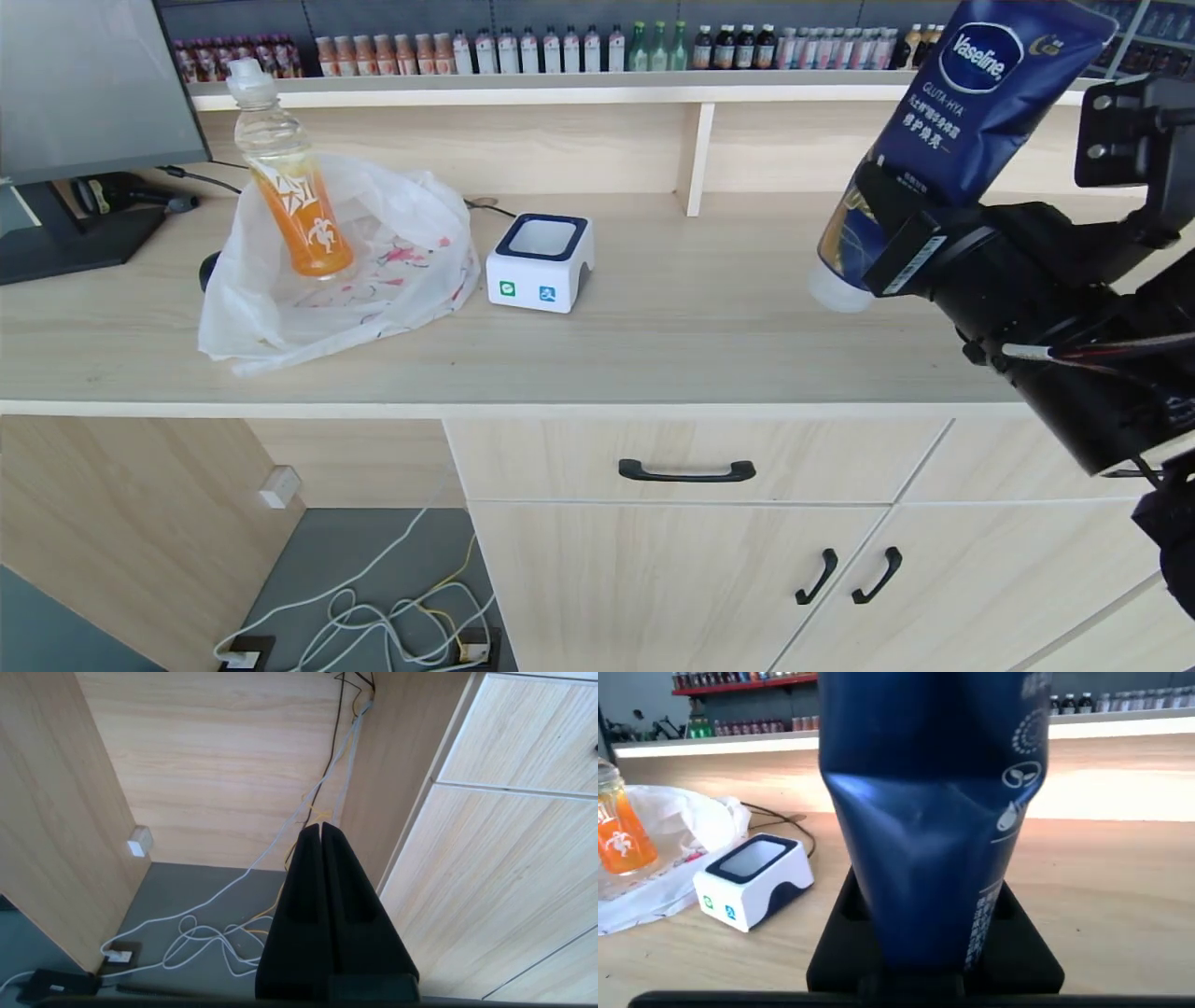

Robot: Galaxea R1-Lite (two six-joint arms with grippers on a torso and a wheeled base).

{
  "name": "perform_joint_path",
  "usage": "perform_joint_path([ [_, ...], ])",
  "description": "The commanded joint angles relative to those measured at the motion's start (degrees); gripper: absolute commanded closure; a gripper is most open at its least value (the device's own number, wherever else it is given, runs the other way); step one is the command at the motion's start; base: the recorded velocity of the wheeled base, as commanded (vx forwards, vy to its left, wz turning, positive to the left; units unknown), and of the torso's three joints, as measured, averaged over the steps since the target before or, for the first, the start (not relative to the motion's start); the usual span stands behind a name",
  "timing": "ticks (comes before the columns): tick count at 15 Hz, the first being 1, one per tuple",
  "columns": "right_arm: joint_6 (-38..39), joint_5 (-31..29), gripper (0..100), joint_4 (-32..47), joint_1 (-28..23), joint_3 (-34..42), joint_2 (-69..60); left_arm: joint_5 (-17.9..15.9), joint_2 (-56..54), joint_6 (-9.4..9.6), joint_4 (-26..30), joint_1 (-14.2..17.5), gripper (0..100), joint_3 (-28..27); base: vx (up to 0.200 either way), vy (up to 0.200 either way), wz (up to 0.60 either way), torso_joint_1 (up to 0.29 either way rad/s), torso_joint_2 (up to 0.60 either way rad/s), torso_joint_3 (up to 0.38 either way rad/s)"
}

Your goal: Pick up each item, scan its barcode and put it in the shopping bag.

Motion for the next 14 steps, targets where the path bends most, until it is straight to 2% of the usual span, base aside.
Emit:
perform_joint_path([
  [1,1.8,0.28,100,0.21,-3.69,-0.55,-0.75,0.0,-0.02,-0.01,0.0,-0.02,100,0.0,0.0,0.0,0.0,0.0,0.0,0.0],
  [4,5.32,3.26,100,-1.29,-1.76,-1.16,0.39,0.0,-0.02,-0.01,0.0,-0.02,100,0.0,0.0,0.0,0.0,0.0,0.0,0.0],
  [7,2.07,3.26,100,-13.15,-1.76,-1.78,4.7,0.0,-0.02,-0.01,0.0,-0.02,100,0.0,0.0,0.0,0.0,0.0,0.0,0.0],
  [10,0.92,3.61,100,-13.51,-2.63,-5.38,5.23,0.0,-0.02,-0.01,0.0,-0.02,100,0.0,0.0,0.0,0.0,0.0,0.0,0.0],
  [14,2.33,3.53,100,-13.95,-6.85,-1.87,4.0,0.0,-0.02,-0.19,0.0,0.07,100,0.0,0.0,0.0,0.0,0.0,0.0,0.0],
])
